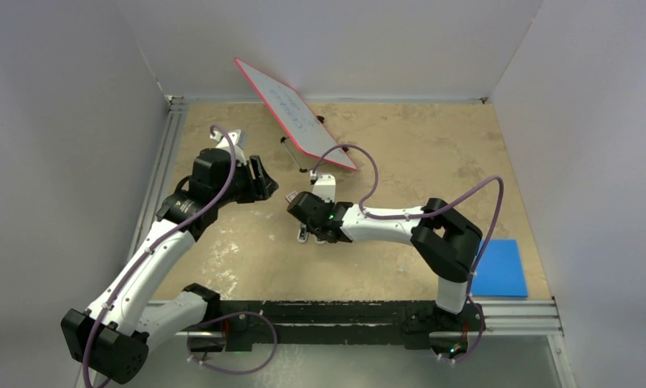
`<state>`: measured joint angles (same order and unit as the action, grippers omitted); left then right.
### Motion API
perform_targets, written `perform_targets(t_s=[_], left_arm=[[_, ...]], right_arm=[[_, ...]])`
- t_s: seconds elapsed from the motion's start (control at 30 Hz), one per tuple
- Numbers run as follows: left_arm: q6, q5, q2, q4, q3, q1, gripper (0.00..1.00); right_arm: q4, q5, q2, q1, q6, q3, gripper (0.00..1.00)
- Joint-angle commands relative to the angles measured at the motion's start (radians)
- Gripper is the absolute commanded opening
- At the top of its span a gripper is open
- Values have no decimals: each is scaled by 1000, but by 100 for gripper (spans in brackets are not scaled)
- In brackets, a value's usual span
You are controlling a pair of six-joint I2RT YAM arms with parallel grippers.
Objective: Load the staples into the stapler
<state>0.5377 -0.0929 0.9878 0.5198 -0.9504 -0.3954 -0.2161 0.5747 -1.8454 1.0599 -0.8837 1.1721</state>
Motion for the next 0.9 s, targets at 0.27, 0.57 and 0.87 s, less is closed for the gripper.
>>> perform_targets(t_s=[0.27,0.57,0.87], left_arm=[[-9,-7,-8,-16,0,-2,55],[-8,-7,-8,-15,1,-2,55],[-7,-8,-8,-16,1,-2,55]], right_arm=[[-69,-76,6,6,-18,1,34],[-100,-72,33,7,-38,4,32],[-105,-41,40,7,-50,22,34]])
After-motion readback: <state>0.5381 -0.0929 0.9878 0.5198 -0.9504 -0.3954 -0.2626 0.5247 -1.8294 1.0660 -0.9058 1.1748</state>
